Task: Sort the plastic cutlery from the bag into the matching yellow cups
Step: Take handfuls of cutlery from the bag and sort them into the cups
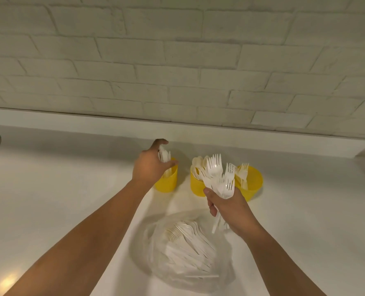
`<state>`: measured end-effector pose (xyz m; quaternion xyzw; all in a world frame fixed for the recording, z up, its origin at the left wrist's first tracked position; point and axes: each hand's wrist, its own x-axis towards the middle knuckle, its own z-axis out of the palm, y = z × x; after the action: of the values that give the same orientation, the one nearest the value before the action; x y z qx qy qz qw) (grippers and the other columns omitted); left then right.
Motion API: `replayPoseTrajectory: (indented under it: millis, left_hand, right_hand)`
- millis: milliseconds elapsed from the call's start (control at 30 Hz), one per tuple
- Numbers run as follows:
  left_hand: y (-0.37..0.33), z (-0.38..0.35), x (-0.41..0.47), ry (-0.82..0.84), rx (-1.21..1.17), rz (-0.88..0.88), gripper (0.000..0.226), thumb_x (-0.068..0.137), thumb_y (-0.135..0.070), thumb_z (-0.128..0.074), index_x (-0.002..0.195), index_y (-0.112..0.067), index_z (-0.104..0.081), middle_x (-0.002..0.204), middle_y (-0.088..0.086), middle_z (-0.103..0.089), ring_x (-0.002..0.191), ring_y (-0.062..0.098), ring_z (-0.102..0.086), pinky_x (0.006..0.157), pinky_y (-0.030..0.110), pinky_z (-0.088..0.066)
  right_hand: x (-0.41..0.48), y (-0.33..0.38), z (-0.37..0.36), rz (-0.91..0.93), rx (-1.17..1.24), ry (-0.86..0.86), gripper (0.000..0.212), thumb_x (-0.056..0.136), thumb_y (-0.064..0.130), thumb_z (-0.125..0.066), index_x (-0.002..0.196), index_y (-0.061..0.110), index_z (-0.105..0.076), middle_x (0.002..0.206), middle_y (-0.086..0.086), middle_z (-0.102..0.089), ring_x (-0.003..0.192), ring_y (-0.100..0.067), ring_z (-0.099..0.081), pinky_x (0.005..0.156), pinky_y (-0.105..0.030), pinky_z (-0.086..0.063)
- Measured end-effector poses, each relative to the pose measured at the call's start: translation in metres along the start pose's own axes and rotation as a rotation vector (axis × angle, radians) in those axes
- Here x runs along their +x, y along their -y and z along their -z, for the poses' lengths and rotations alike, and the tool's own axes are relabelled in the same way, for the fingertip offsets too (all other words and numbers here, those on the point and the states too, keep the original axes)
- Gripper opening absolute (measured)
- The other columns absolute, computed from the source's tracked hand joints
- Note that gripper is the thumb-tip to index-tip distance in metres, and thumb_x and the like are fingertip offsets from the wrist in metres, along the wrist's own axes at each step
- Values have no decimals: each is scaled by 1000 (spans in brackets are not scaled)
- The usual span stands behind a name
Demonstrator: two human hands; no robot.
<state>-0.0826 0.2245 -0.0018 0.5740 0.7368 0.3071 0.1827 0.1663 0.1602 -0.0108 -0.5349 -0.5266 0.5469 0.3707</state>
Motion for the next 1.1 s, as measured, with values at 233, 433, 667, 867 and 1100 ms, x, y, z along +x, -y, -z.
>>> replayPoseTrajectory:
  millis: [233,433,667,867,1100]
  left_hand:
    - [-7,2,3,-161,138,-202,24,101,-40,-54,122,-34,-64,106,-7,-76,96,21,-72,79,34,-58]
    - [-43,-1,-28,-255,-99,-289,45,97,-44,-59,135,-20,-59,122,-1,-70,111,22,-61,95,35,-50]
    - [-73,-15,-88,644,-881,125,47,85,-45,-79,124,-19,-72,120,10,-76,116,28,-71,109,46,-51]
    - [-69,-20,-101,615,-886,94,35,105,-35,-58,118,-5,-70,94,11,-77,73,16,-72,88,46,-57]
    - [-69,-19,-105,657,-1053,92,21,106,-21,-56,120,-12,-68,83,24,-58,55,21,-49,66,26,-50]
  right_hand:
    - [2,-3,6,-2,154,91,20,97,22,-69,94,3,-64,74,-15,-65,56,-29,-54,63,-44,-45]
    - [-1,3,7,-17,362,230,20,99,21,-66,102,2,-63,79,-19,-59,59,-29,-55,65,-41,-49]
    - [-7,11,8,-200,449,543,25,102,23,-61,118,4,-63,65,-12,-46,50,-20,-45,54,-31,-41]
    - [-13,4,17,-229,506,619,24,100,25,-62,115,7,-64,81,-19,-59,56,-21,-54,49,-27,-41]
    - [-16,-5,23,-195,603,586,39,104,31,-50,119,-1,-65,100,-25,-66,70,-30,-62,60,-35,-50]
